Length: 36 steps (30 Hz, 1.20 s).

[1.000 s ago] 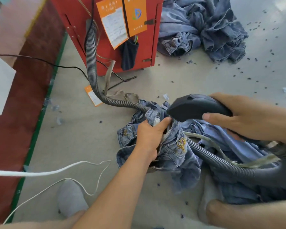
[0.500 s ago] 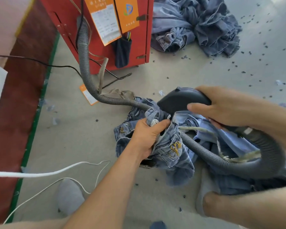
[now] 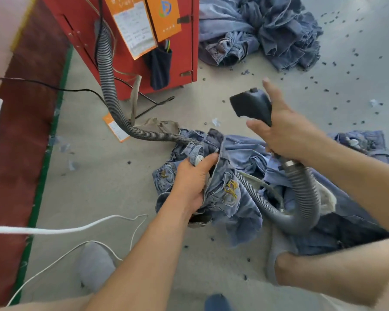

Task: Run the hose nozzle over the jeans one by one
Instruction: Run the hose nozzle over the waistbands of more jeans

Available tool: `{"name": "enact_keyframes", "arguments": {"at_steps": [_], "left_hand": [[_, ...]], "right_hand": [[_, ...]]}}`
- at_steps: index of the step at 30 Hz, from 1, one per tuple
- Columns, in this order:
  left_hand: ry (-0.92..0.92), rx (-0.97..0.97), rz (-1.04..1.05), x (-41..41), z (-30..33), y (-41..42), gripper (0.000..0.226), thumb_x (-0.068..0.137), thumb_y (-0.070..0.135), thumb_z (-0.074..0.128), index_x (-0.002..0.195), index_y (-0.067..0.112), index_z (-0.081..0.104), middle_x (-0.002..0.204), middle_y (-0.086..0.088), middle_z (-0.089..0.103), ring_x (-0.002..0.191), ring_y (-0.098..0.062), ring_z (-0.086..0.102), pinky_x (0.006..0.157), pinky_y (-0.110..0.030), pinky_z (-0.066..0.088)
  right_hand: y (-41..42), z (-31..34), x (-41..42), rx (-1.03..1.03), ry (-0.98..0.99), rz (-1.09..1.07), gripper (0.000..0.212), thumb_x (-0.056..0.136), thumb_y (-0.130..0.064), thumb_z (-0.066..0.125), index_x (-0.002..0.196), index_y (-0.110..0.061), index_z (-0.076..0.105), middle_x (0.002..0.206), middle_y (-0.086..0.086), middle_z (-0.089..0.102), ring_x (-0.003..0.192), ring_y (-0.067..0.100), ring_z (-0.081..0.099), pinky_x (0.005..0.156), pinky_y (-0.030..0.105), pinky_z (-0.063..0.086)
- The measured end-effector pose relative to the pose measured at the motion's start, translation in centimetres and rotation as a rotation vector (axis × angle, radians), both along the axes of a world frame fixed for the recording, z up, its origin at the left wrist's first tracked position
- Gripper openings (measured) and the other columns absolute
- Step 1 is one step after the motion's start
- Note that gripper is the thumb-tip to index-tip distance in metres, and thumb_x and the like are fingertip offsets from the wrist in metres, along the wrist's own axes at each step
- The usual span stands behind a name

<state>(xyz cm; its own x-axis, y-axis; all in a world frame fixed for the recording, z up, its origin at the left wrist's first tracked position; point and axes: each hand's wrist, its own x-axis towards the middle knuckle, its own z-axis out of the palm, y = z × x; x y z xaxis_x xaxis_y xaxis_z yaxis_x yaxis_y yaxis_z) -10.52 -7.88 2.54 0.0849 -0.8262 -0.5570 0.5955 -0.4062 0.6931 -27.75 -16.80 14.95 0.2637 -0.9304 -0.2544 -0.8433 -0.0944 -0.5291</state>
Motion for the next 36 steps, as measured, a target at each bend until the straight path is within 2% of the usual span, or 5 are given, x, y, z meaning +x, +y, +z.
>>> {"name": "enact_keyframes", "arguments": {"at_steps": [8, 12, 18, 27, 36], "left_hand": [[0.322, 0.001, -0.004, -0.8, 2.0, -1.7, 0.044, 0.105, 0.023, 0.059, 0.137, -0.006, 0.056, 0.134, -0.031, 0.062, 0.125, -0.041, 0.062, 0.108, -0.055, 0.049], [0.432, -0.018, 0.028, -0.9, 2.0, -1.2, 0.053, 0.097, 0.036, 0.064, 0.137, 0.003, 0.052, 0.118, -0.015, 0.061, 0.122, -0.029, 0.056, 0.12, -0.046, 0.037], [-0.906, -0.091, 0.159, 2.1, -1.2, 0.6, 0.044, 0.085, 0.066, 0.057, 0.104, 0.026, 0.056, 0.109, 0.004, 0.057, 0.107, -0.018, 0.057, 0.094, -0.031, 0.048], [-1.482, -0.199, -0.63, 2.5, -3.1, 1.6, 0.048, 0.084, 0.073, 0.064, 0.116, 0.038, 0.069, 0.111, 0.014, 0.05, 0.114, -0.018, 0.037, 0.099, -0.041, 0.031], [-0.21, -0.221, -0.482, 3.8, 1.2, 0.2, 0.043, 0.081, 0.031, 0.07, 0.112, 0.002, 0.06, 0.103, -0.009, 0.053, 0.093, -0.027, 0.045, 0.079, -0.045, 0.041]], "right_hand": [[2.0, -3.0, 2.0, 0.018, 0.104, 0.106, 0.048, 0.092, -0.077, 0.049, 0.093, -0.029, 0.057, 0.07, 0.001, 0.063, 0.056, 0.015, 0.057, 0.05, 0.029, 0.042], [0.6, -4.2, 1.7, 0.023, 0.148, 0.044, 0.018, 0.1, -0.037, 0.058, 0.091, -0.021, 0.057, 0.07, -0.002, 0.059, 0.065, 0.025, 0.057, 0.052, 0.029, 0.037], [-1.2, -3.2, -0.2, 0.079, 0.008, -0.071, 0.014, 0.1, -0.028, 0.056, 0.087, -0.023, 0.057, 0.065, 0.003, 0.059, 0.056, 0.029, 0.065, 0.048, 0.036, 0.049], [-2.5, -1.5, 0.0, 0.314, -0.187, -0.271, 0.008, 0.098, -0.019, 0.058, 0.093, -0.014, 0.061, 0.072, 0.007, 0.049, 0.04, 0.018, 0.051, 0.041, 0.028, 0.046], [-3.5, -0.6, -1.0, 0.317, -0.184, -0.324, 0.011, 0.099, -0.024, 0.059, 0.088, -0.02, 0.061, 0.085, 0.01, 0.05, 0.054, 0.024, 0.055, 0.042, 0.03, 0.049]]}}
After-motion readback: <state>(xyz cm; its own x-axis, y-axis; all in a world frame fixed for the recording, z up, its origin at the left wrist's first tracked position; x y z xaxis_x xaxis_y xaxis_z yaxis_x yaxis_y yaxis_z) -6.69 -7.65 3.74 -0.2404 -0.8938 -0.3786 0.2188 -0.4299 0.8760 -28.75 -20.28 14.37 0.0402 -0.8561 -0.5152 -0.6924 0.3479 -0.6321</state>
